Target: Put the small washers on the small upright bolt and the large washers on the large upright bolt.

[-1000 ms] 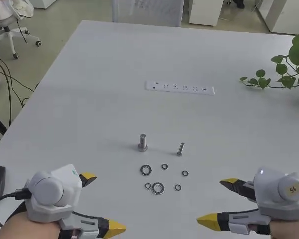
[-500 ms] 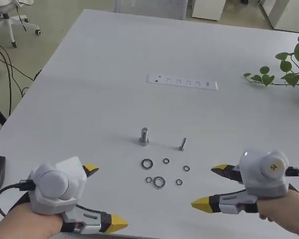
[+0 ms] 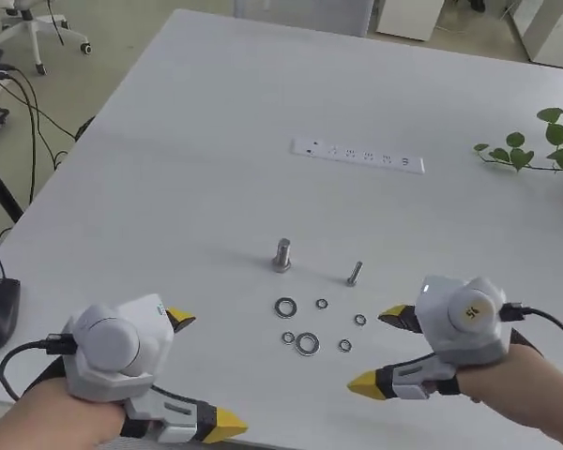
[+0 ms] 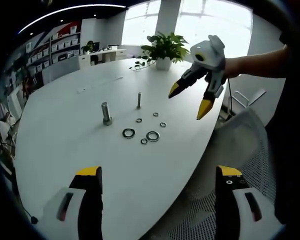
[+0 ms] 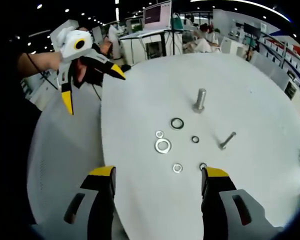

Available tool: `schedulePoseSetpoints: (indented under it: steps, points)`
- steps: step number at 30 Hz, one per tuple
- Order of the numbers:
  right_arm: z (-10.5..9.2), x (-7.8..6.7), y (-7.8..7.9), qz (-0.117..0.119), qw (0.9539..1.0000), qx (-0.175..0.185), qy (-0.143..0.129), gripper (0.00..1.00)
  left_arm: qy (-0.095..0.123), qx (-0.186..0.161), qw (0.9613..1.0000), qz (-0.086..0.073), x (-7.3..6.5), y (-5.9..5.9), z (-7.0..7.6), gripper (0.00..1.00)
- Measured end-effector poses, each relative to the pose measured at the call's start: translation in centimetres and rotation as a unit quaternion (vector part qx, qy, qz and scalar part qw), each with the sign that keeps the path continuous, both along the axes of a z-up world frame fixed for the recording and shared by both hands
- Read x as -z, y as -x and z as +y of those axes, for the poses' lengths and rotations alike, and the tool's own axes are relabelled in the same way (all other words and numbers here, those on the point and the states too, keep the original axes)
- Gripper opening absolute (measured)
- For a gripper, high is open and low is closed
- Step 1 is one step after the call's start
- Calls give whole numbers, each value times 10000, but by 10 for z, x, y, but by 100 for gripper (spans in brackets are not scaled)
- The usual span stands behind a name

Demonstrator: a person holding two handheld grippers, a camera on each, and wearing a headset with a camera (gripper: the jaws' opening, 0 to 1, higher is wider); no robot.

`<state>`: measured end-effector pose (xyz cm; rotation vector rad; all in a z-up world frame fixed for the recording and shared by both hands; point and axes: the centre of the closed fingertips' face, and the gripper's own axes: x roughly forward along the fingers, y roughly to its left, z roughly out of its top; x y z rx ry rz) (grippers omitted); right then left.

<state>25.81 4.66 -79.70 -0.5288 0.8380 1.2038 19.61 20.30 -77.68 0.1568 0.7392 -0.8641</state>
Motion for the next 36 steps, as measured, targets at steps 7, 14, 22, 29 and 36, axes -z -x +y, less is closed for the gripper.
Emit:
schedulePoseSetpoints:
  steps: [7,14,22,29,36]
  points:
    - [11,4,-5,-62,9995,-240,174,69,-108,7,9999,-59,0,0,8,94]
    - [28,8,-11,-99,9982,-530,262,64,-163,31,9998,-107,-1,-4,11,92]
    - [39,17,-14,-81,9954,-852,439,60,-278,56,9991,-319,-4,-16,10,92]
    - [48,29,-15,-88,9921,-1088,619,56,-233,-10,9987,-459,-7,-26,12,91]
    - [55,43,-14,-20,9902,-1192,724,53,-271,15,9981,-553,-10,-31,14,91]
